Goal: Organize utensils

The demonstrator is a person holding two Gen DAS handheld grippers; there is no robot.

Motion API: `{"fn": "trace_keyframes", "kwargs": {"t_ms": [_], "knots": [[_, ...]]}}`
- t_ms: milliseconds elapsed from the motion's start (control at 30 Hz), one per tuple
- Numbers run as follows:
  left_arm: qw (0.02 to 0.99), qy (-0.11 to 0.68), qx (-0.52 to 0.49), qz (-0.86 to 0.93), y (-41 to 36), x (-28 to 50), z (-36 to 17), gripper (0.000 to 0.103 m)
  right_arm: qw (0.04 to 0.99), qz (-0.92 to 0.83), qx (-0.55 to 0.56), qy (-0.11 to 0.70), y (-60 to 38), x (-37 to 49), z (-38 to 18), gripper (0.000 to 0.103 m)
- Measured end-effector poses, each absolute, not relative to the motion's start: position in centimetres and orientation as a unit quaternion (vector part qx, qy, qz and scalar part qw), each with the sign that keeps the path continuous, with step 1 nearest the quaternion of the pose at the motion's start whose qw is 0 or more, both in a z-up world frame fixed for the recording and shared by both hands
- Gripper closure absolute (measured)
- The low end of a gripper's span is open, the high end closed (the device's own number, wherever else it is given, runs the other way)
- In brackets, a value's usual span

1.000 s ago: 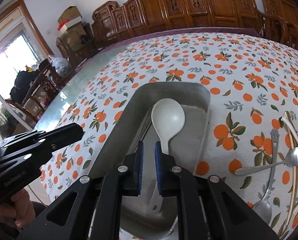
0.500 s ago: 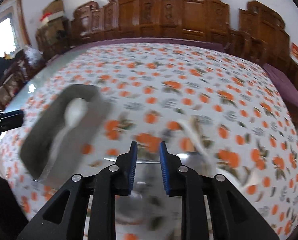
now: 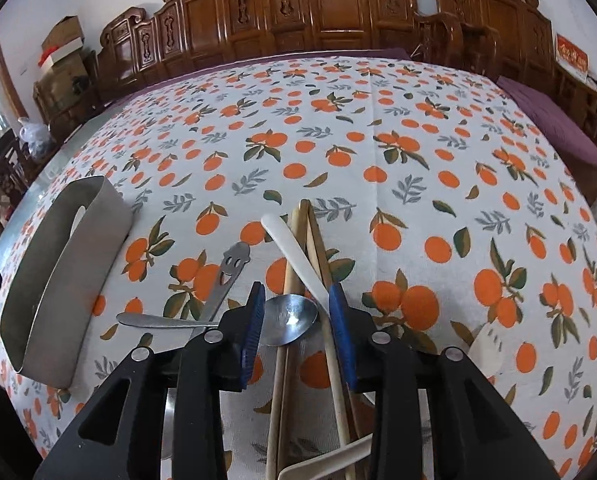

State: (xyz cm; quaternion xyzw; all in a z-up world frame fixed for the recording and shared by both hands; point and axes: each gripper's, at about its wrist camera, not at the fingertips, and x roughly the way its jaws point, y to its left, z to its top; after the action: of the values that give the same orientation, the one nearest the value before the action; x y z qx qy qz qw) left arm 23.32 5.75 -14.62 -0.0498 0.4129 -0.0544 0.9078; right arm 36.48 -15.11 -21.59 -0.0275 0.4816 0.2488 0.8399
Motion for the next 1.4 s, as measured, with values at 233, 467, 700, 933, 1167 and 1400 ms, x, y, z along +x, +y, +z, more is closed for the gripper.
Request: {"fn": "trace_keyframes", "kwargs": {"t_ms": [233, 467, 700, 933, 1167, 1400], "knots": [[0.907, 0.416, -0.047, -0.057, 5.4, 23.3, -14.8, 0.068, 0.833, 0.255, -0.012, 0.491, -15.5, 36.3, -21.7, 0.077], [0.906, 0.418, -0.044, -0.056, 5.2, 23.3, -15.0, 0.068, 0.827, 0.257, -0.002, 0.499, -15.6, 36.4, -22.2, 0.093], [0.905, 0.419, -0.040, -0.060, 4.9, 23.4, -15.2, 0.068, 0.836, 0.267, 0.017, 0.479, -16.4, 35.5, -20.5, 0.098], [0.908, 0.413, -0.034, -0.064, 3.8, 23.0, -15.3, 0.068, 0.881, 0.222, 0.021, 0.418, -18.8, 33.6, -16.8, 0.100], [0.909, 0.409, -0.032, -0.080, 2.0, 22.2, -15.1, 0.068, 0.900, 0.199, 0.020, 0.388, -20.8, 32.2, -14.8, 0.101], [0.905, 0.415, -0.022, -0.084, -0.4, 22.3, -15.2, 0.068, 0.913, 0.189, 0.019, 0.361, -22.1, 31.8, -13.7, 0.102]]}}
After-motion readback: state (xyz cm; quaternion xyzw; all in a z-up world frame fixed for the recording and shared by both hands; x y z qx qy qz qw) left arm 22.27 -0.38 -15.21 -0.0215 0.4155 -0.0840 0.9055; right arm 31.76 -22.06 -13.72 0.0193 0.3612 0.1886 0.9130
